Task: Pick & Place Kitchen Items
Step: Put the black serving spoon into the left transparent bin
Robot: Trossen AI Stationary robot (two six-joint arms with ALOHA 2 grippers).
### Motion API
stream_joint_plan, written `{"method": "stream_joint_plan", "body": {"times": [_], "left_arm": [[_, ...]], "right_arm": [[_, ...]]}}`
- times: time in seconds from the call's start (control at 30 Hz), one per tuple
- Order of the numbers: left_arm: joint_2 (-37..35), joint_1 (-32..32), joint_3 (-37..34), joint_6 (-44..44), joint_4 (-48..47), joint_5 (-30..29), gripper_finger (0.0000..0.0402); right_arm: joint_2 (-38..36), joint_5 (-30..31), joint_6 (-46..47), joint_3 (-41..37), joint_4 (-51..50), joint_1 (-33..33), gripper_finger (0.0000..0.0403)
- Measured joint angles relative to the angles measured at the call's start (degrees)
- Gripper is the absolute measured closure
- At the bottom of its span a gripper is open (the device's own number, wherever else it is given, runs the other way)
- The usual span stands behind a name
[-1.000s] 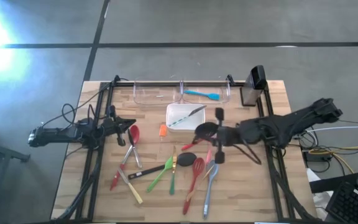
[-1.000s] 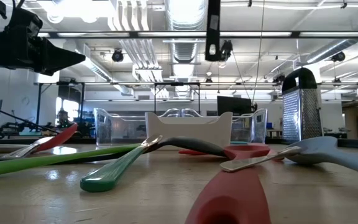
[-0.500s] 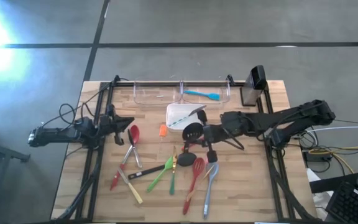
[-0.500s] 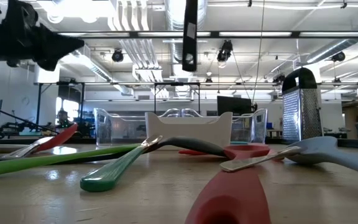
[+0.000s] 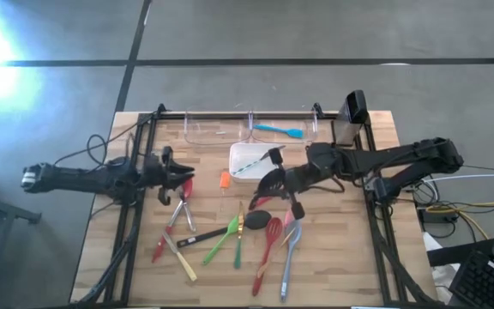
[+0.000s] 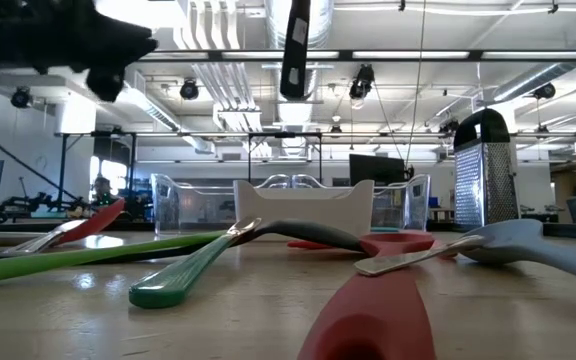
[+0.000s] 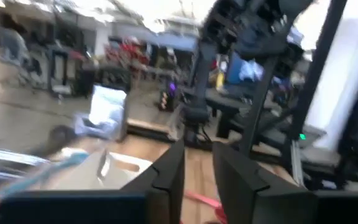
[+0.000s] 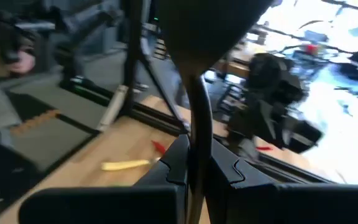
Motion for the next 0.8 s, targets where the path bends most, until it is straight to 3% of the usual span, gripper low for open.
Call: {"method": "stream_joint_plan", "body": {"times": [0.17,0.4,0.8], "left_arm": [[13.18,0.0,8.27,7.2,5.13,1.88,0.0262],[27.46,-0.07,20.28,7.82,4.29,14.37,0.0251],[40.6,0.07,31.54,15.06,1.8,14.89,0.025]], "right_arm": [[0.02,-1.88,-0.77,-0.2,0.63,-2.53,0.039],[2.0,-6.18,-0.5,-0.2,3.33,-4.89,0.039],[6.15,-5.5,2.55,-0.1,11.05,-7.19,0.039]]}}
